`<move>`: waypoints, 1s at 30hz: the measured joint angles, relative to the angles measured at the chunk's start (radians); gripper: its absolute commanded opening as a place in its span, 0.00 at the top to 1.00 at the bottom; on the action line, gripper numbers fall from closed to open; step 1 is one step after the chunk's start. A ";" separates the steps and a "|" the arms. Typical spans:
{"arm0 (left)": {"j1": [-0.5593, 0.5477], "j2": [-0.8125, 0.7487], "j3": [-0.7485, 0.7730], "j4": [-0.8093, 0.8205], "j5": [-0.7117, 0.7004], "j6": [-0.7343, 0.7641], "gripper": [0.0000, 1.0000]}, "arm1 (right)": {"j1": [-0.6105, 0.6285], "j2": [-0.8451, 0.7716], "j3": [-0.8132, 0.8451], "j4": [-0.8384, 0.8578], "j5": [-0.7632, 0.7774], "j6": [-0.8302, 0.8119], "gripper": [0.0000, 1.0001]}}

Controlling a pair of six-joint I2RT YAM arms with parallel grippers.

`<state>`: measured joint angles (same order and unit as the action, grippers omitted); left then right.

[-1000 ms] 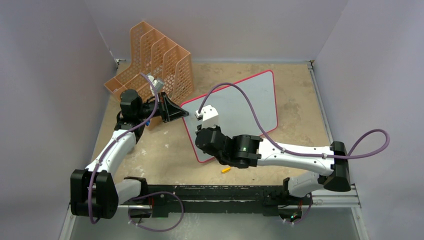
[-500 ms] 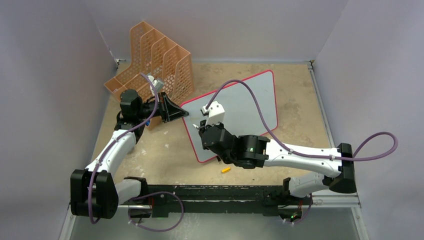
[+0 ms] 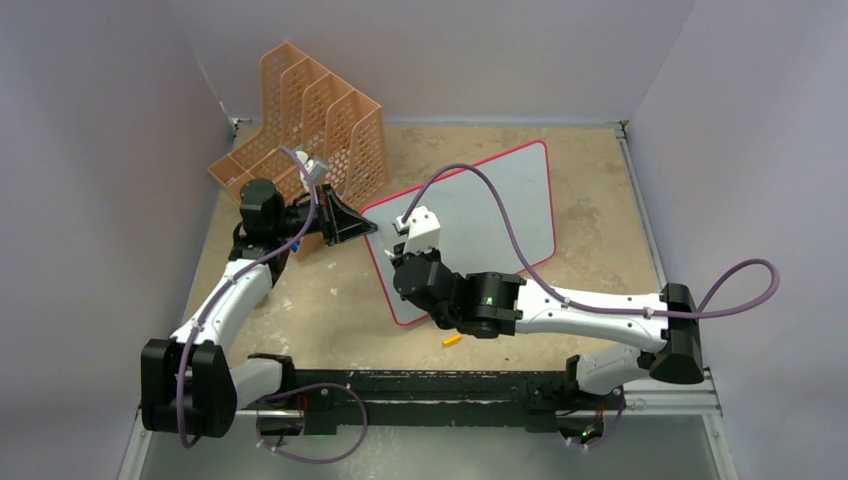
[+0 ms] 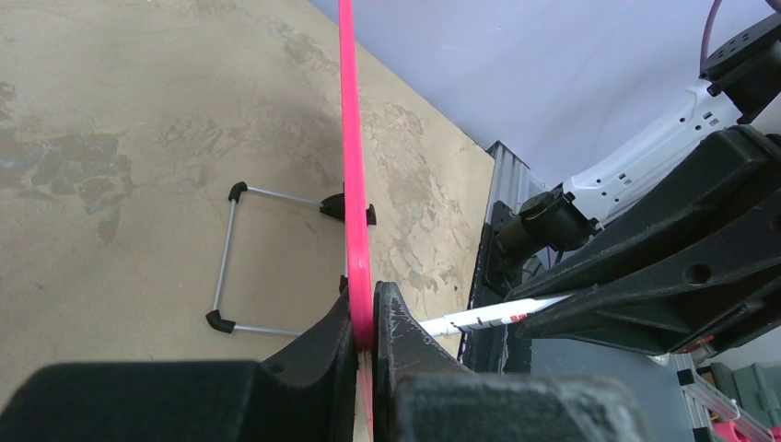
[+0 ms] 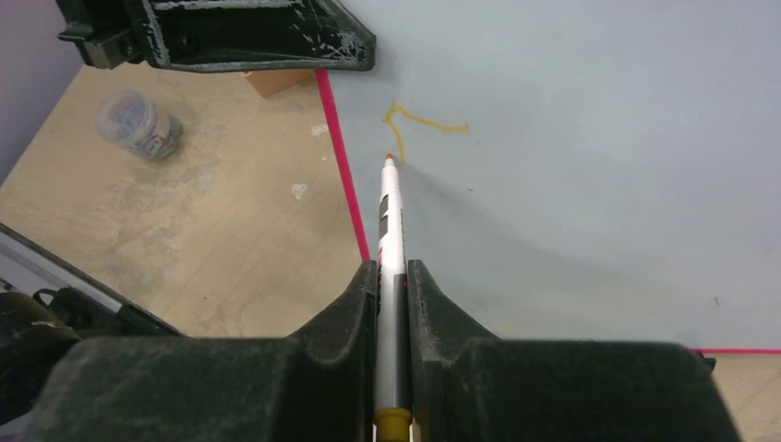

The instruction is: Write a sentence on the whiteboard

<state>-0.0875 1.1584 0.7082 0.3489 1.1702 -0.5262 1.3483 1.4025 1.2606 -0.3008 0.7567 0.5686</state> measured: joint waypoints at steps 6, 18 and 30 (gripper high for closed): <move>0.000 0.000 0.000 0.000 0.000 0.000 1.00 | 0.000 0.001 -0.006 -0.001 0.018 0.000 1.00; 0.000 0.000 0.000 0.000 0.000 0.000 1.00 | 0.000 0.001 -0.008 -0.001 0.019 0.002 1.00; 0.000 0.000 0.000 0.000 0.000 0.000 1.00 | 0.000 0.011 -0.008 -0.010 0.027 0.014 1.00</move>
<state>-0.0872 1.1587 0.7082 0.3489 1.1702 -0.5262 1.3483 1.4132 1.2526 -0.3111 0.7841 0.5823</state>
